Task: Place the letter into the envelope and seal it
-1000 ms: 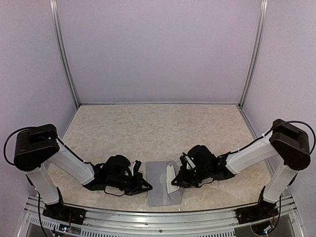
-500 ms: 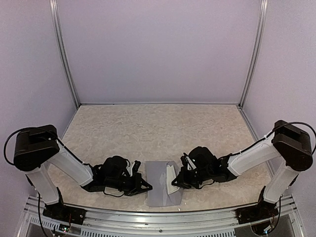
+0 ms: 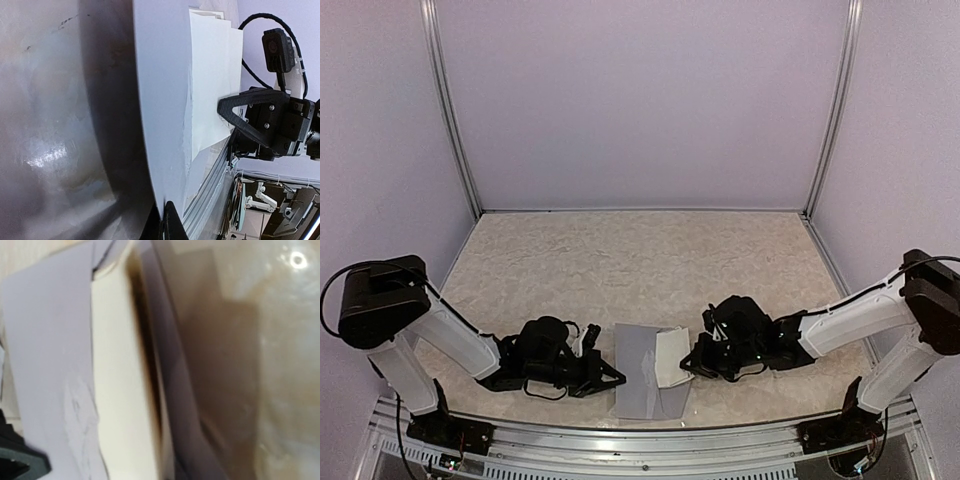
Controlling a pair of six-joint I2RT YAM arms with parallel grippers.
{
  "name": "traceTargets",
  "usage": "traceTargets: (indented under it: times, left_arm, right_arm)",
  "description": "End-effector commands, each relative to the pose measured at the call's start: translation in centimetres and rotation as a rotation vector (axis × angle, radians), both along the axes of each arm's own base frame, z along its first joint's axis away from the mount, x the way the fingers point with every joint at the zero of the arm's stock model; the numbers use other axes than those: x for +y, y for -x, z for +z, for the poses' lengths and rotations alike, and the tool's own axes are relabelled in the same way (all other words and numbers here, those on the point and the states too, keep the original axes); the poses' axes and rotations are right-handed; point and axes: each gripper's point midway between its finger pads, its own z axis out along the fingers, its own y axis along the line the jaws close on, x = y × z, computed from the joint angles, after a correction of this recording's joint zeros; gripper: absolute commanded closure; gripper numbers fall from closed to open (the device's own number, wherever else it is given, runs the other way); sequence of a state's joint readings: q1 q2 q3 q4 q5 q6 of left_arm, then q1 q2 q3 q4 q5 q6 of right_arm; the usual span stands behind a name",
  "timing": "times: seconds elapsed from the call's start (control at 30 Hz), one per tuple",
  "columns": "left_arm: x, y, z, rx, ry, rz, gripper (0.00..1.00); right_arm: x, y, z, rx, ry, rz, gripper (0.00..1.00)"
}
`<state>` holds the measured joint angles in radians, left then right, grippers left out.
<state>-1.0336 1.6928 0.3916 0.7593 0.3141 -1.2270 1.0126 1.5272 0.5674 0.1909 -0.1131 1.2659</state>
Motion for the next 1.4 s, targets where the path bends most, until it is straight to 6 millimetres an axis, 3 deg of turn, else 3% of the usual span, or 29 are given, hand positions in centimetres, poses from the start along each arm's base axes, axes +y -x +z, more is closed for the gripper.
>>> traceTargets:
  times: [0.0, 0.17, 0.47, 0.7, 0.9, 1.03, 1.2, 1.33, 1.37]
  left_arm:
    - [-0.6, 0.1, 1.1, -0.014, 0.039, -0.022, 1.0]
    - [-1.1, 0.5, 0.9, 0.005, 0.056, -0.045, 1.0]
    - [-1.3, 0.7, 0.5, 0.018, 0.063, -0.054, 0.99]
    - [-1.3, 0.3, 0.4, 0.014, 0.074, -0.04, 0.71]
    - [-1.8, 0.1, 1.6, -0.017, 0.126, -0.047, 0.66]
    - [-1.7, -0.1, 2.5, -0.053, 0.146, -0.041, 0.75]
    - [-1.2, -0.4, 3.9, -0.112, 0.159, -0.03, 0.98]
    - [-1.0, -0.1, 5.5, -0.179, 0.186, -0.049, 1.0]
    - [-0.9, 0.0, 5.8, -0.192, 0.189, -0.053, 1.0]
  right_arm:
    - [0.4, 0.5, -1.2, 0.013, 0.015, 0.036, 1.0]
    - [3.5, 0.6, -0.8, 0.0, -0.064, 0.14, 1.0]
    - [6.7, 1.3, 0.7, -0.015, -0.208, 0.256, 1.0]
    - [7.4, 2.2, 1.2, -0.009, -0.274, 0.307, 1.0]
    - [8.6, 2.9, 3.4, -0.054, -0.375, 0.393, 1.0]
    - [8.7, 3.2, 3.7, -0.064, -0.377, 0.423, 1.0]
    - [8.1, 3.2, 4.5, -0.087, -0.366, 0.419, 1.0]
    - [7.6, 2.8, 5.4, -0.112, -0.34, 0.402, 1.0]
    - [7.3, 2.6, 5.6, -0.119, -0.331, 0.392, 0.95]
